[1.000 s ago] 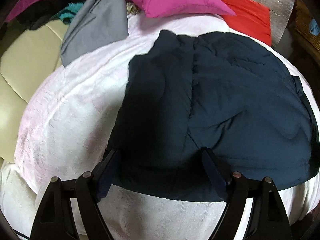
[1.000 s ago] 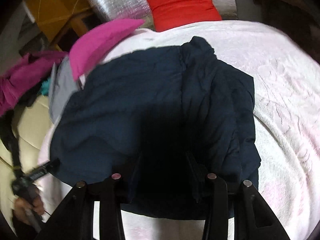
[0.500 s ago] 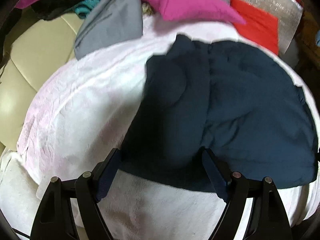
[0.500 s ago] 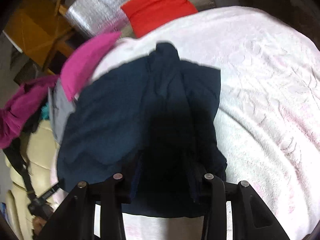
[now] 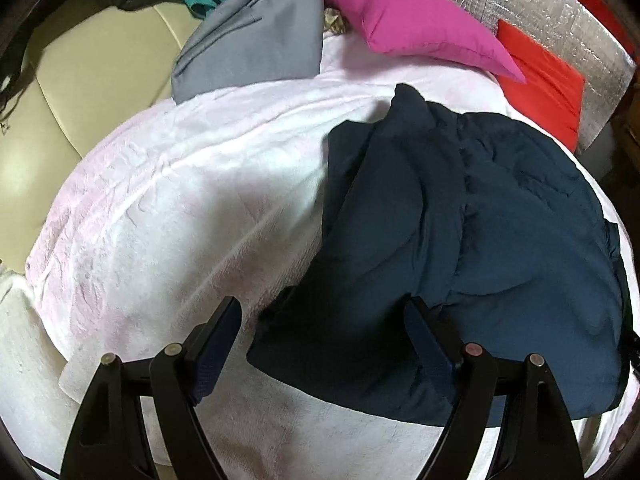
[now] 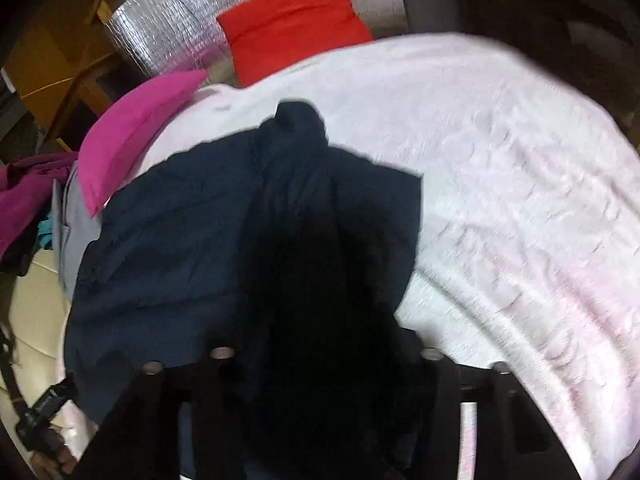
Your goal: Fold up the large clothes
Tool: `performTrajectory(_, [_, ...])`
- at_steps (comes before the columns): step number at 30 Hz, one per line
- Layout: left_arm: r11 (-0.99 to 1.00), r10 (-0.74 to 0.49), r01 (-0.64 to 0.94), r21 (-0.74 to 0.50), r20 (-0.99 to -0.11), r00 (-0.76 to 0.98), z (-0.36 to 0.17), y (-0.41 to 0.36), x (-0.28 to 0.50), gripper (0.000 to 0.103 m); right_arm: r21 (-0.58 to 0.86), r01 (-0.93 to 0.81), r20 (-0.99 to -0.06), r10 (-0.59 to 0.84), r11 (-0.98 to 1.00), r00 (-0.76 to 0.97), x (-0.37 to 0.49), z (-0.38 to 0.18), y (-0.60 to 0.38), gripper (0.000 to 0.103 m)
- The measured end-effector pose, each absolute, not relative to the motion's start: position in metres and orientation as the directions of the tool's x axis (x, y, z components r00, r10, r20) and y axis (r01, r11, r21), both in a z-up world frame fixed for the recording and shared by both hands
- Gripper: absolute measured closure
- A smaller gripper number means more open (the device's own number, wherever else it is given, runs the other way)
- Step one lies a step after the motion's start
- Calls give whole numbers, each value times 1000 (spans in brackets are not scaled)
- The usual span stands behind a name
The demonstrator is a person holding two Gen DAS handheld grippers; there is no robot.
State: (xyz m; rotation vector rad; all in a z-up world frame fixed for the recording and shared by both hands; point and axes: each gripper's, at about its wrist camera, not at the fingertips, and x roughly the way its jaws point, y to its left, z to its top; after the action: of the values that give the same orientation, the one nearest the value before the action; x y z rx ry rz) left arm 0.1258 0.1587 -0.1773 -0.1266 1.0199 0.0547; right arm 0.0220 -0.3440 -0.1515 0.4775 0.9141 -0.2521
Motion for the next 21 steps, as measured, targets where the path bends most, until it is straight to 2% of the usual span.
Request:
performTrajectory(3, [993,-4,-101,-64,-860,510,-185,156,126,18,342,427,-815,37,837,579,17,-162,-353,61])
performTrajectory(8, [993,15,-104,-49,-841,542,-177,154,125,18,399,404,-776,69,823,627,-2,-144,-355,59])
performTrajectory(9, [995,33,-97,-26,-829,558,-172,151,122,18,417,397,-766,81,818,638,-7,-141,-356,54])
performTrajectory(10, [996,49,-91,-3,-817,574,-168,148,120,18,431,392,-757,89,813,648,-12,-138,-358,40])
performTrajectory(12, [996,67,-80,24,-798,598,-163,144,118,18,427,394,-761,88,814,643,-17,-136,-357,26])
performTrajectory(15, [996,86,-66,57,-785,613,-160,139,117,18,430,361,-787,147,827,600,-20,-145,-349,26])
performTrajectory(18, [995,100,-54,84,-778,620,-159,136,117,18,355,327,-813,116,876,571,-19,-150,-335,26])
performTrajectory(20, [994,106,-52,94,-776,622,-159,135,117,18,289,309,-827,73,906,558,-18,-153,-326,35])
performTrajectory(21, [994,106,-52,94,-777,621,-159,135,117,18,268,307,-829,56,913,557,-18,-154,-324,48])
